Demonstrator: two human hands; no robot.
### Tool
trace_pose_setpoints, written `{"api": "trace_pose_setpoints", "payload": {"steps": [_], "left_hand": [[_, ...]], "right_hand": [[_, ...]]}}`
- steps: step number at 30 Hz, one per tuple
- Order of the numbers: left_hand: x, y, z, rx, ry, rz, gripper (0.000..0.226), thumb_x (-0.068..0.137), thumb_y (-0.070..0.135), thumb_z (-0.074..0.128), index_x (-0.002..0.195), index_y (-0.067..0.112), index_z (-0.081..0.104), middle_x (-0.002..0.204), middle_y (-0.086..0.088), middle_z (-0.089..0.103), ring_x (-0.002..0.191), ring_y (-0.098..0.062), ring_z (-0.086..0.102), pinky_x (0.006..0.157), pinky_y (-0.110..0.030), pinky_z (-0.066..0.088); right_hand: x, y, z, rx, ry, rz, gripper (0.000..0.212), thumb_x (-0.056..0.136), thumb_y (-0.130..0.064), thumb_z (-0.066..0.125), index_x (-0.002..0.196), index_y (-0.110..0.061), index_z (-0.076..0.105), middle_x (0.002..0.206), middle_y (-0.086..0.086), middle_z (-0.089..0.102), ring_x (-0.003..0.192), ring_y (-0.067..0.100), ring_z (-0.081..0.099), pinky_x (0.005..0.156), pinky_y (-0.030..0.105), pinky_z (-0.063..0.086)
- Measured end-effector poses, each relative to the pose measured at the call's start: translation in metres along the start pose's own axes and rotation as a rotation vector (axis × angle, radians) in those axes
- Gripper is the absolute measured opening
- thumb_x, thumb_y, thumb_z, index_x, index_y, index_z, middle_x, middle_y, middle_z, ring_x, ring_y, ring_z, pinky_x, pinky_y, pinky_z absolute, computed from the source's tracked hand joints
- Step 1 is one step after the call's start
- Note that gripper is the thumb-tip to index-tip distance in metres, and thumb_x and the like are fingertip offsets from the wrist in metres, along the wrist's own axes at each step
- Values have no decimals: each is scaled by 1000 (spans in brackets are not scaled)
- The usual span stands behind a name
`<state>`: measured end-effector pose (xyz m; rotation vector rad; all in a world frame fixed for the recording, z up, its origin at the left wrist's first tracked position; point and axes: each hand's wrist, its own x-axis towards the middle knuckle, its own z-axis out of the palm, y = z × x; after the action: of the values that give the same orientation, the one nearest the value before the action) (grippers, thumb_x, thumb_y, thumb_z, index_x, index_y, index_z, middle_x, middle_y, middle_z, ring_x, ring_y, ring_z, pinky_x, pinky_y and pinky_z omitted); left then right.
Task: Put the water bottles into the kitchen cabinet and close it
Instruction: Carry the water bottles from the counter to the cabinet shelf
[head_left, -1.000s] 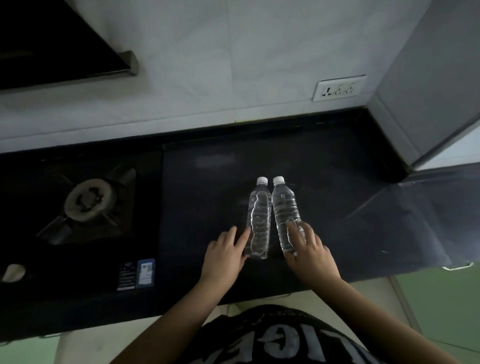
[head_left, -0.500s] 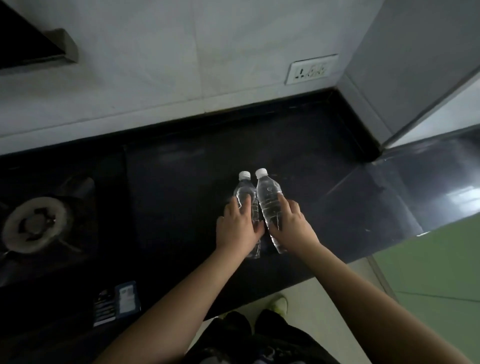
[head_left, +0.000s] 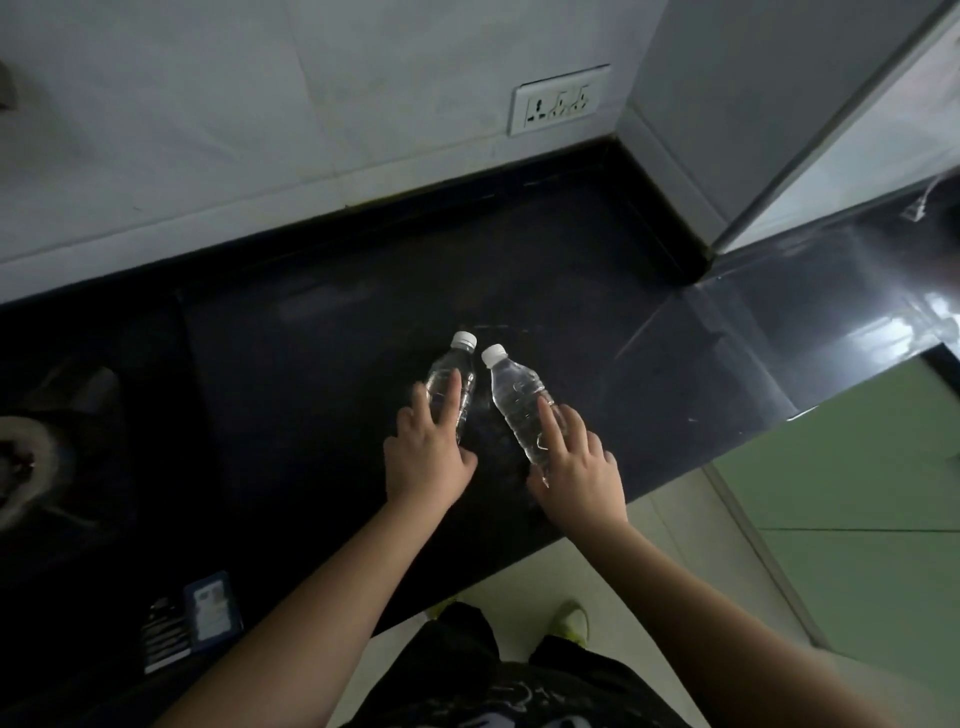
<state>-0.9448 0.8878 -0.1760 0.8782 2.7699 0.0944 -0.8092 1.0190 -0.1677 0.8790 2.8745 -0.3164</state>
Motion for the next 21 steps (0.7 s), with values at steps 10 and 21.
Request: {"api": "trace_pose_setpoints", "payload": {"steps": [10,21], "left_hand": [[-33,19,-4,-6,-67,-215,105,84,38,64,148,48,-18,128,-15,35,103,-27,48,69,-37,53],[-140,72,-10,-962,45,-481,86,74,27,80,137,61,33,109,18,65,97,-13,68,83,-35,55]], "right_hand": [[-13,43,-6,20,-23,-61,94,81,-51,67,154,-37,9,115,13,55,90,33,61,66,41,54],[-72,166,-37,824,-477,36,83,81,-50,71,149,-31,28,127,1,62,101,14,66,81,28,54]]}}
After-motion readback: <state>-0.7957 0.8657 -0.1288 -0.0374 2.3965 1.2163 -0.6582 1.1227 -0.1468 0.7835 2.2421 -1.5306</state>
